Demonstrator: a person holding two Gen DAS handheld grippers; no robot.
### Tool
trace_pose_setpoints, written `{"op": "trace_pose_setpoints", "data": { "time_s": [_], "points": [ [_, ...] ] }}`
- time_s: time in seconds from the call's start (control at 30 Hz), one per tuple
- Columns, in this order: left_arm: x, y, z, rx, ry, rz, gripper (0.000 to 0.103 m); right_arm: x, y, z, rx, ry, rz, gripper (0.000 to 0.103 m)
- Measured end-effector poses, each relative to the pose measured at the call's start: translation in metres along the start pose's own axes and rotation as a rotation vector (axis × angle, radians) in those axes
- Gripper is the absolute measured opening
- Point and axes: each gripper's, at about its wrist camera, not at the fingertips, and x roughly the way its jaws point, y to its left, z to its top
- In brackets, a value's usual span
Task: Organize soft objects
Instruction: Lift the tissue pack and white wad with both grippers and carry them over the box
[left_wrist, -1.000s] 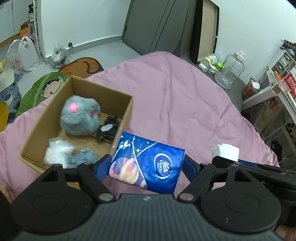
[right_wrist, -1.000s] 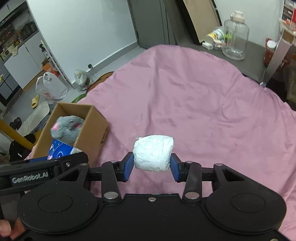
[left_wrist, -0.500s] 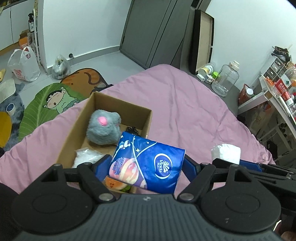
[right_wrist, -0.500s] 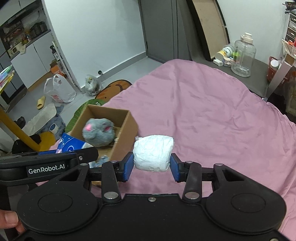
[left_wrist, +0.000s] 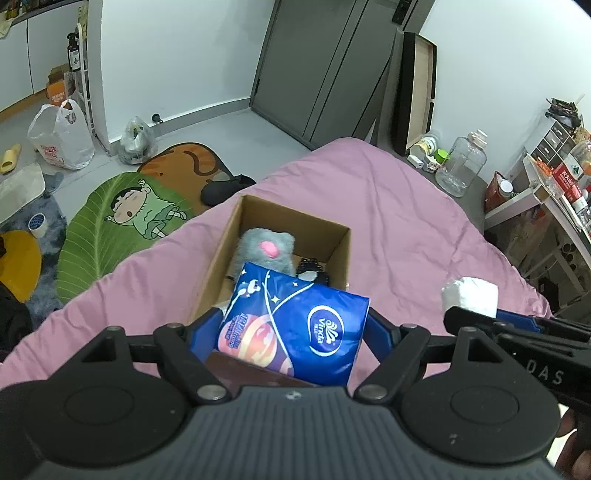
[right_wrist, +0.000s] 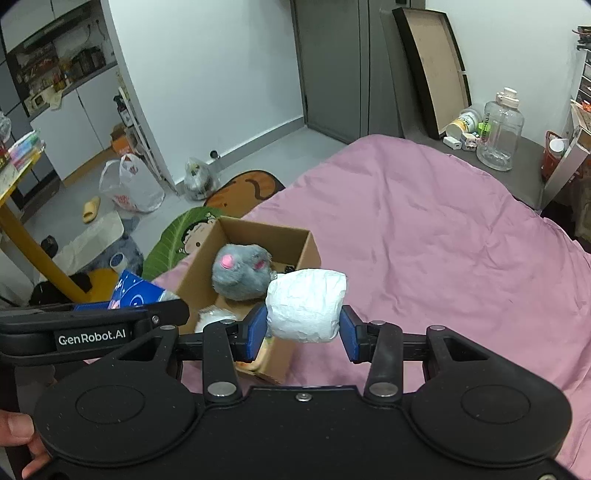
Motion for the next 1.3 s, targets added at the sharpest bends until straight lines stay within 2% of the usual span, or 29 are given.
{"op": "trace_pose_setpoints", "data": {
  "time_s": [0.5, 0.63, 1.3],
  "points": [
    [-0.018, 0.032, 0.010, 0.052, -0.022, -0.033, 0.080, -0.008, 0.024, -0.012, 0.038, -0.005, -0.025, 0.042],
    [-0.016, 0.038, 0.009, 0.081, -0.007, -0.040, 0.080, -0.004, 0.032, -0.016, 0.044, 0.006, -0.014, 0.042],
    [0.013, 0.062, 0.022, 0.069, 0.042, -0.041, 0.080, 0.021, 0.046, -0.016, 0.057, 0.060, 0.014, 0.042]
  ]
}}
